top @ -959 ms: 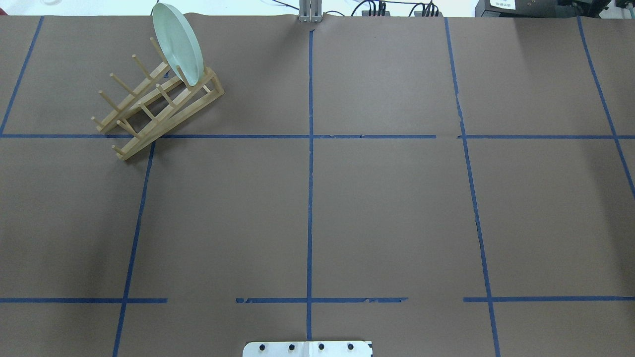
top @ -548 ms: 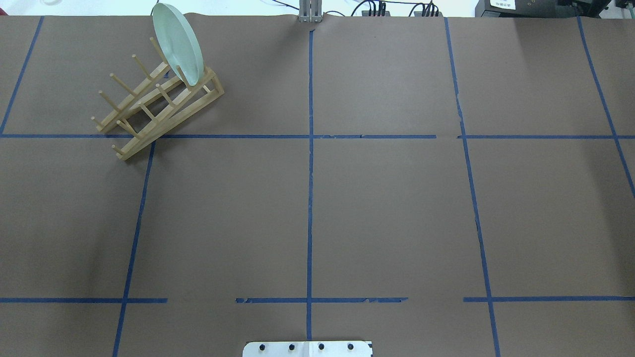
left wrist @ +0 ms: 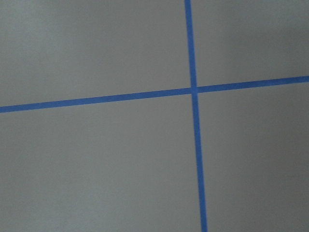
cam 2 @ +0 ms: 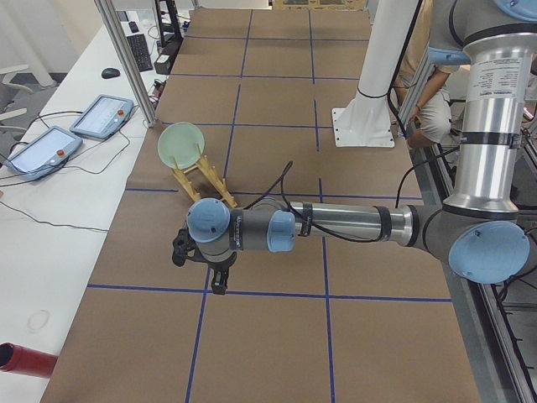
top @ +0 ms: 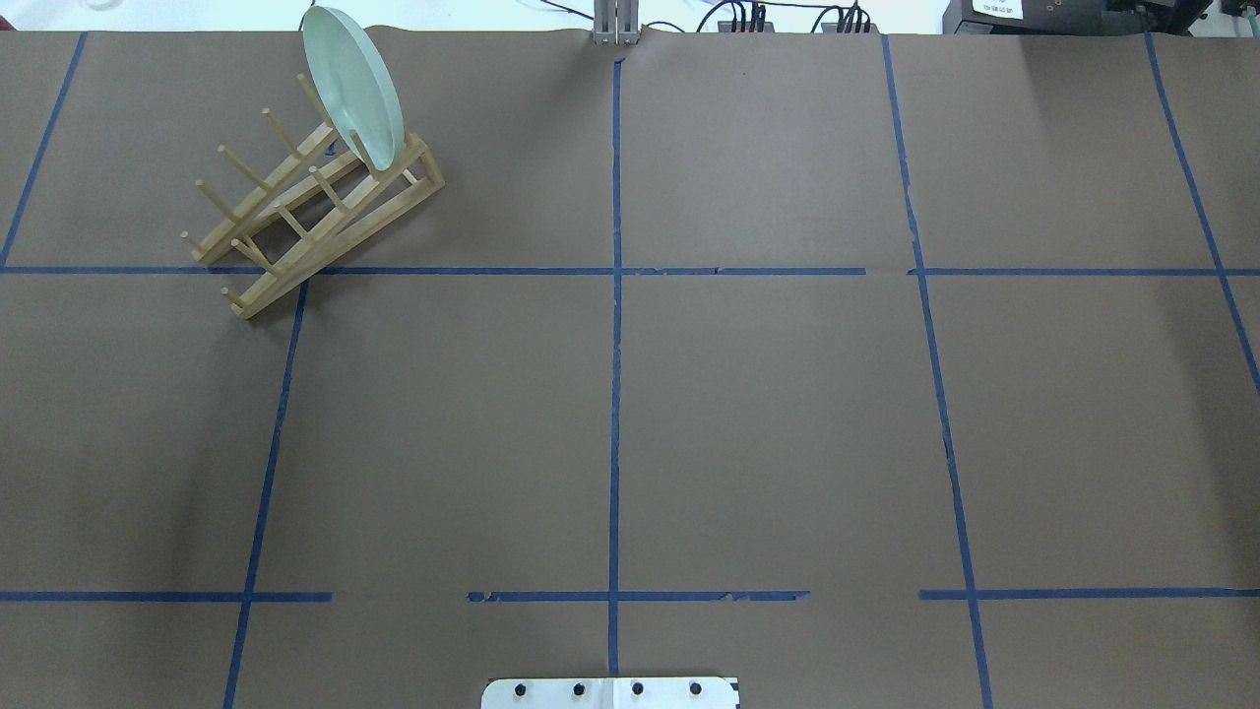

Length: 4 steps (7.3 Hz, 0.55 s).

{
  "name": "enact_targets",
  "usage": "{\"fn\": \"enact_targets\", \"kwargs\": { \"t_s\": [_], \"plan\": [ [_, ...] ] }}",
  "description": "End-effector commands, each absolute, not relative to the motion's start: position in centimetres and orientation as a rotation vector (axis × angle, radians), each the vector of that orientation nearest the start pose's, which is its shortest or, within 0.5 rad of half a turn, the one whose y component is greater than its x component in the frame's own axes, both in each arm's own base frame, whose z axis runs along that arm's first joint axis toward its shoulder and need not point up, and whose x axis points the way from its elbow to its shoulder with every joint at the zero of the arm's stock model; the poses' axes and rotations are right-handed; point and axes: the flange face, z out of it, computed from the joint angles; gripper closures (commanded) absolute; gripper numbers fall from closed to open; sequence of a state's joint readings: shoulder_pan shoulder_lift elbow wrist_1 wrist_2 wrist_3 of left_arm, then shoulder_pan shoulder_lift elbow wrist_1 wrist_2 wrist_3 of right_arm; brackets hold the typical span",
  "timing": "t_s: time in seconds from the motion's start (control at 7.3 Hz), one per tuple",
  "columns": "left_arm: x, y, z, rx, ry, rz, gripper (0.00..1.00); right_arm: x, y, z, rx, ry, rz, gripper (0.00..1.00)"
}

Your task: Place plate on table

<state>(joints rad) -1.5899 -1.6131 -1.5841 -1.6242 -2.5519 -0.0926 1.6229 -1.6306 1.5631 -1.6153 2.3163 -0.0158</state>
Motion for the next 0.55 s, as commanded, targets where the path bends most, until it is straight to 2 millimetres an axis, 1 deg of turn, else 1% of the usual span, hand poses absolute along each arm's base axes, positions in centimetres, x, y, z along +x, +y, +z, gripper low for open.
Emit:
{"fn": "enact_targets", "kwargs": {
  "t_s": [0.0, 0.14, 0.27, 0.41],
  "plan": [
    [-2.3, -55.1, 53.6, 0.046, 1.149, -0.289, 0.0, 8.9, -45.3, 69.7, -0.081, -0.748, 0.075, 0.0],
    [-0.4, -57.9, 50.7, 0.062, 1.197, -0.343, 0.0, 8.9, -45.3, 69.7, -0.082, -0.748, 0.077, 0.0],
    [2.4, -61.5, 46.4, 0.067, 1.243, -0.416, 0.0, 8.9, -45.3, 69.7, -0.082, -0.748, 0.077, 0.0],
    [8.9, -63.0, 42.3, 0.1, 1.254, -0.455, 0.0, 8.9, -45.3, 69.7, -0.082, -0.748, 0.077, 0.0]
  ]
}}
